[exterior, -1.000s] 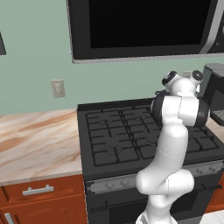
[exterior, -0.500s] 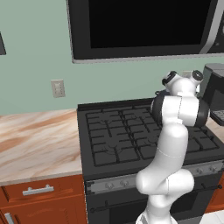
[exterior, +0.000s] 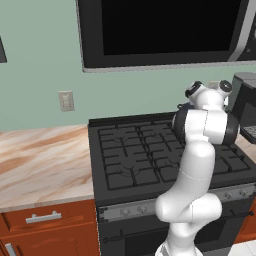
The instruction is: Turn on the burner for the pot on the stove. Wait thirty seconds for the pot to heat up. Then add the carrot to the pot.
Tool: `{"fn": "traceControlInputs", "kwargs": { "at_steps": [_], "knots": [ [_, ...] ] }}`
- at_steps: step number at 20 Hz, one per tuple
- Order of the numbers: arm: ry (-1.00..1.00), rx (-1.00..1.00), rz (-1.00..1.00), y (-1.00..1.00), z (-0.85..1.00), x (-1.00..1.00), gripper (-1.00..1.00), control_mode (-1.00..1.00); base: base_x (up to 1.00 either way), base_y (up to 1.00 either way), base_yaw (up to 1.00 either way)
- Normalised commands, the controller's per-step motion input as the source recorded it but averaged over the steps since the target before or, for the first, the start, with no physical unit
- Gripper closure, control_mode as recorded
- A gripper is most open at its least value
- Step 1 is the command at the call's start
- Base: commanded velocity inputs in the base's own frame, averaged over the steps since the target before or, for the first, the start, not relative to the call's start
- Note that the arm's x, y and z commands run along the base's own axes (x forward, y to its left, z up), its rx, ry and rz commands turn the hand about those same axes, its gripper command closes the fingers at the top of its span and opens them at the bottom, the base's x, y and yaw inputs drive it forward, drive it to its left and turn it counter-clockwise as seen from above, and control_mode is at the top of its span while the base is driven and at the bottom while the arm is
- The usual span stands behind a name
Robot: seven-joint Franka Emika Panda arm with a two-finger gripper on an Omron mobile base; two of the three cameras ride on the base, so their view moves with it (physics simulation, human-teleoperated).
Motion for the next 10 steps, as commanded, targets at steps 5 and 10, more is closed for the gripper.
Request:
{"fn": "traceControlInputs", "kwargs": {
  "at_steps": [5,10],
  "knots": [
    [0.0,0.0,0.0,0.0,0.0,0.0,1.0,-1.0,0.0,0.0,0.0],
    [0.0,0.0,0.0,0.0,0.0,0.0,1.0,-1.0,0.0,0.0,0.0]
  ]
}}
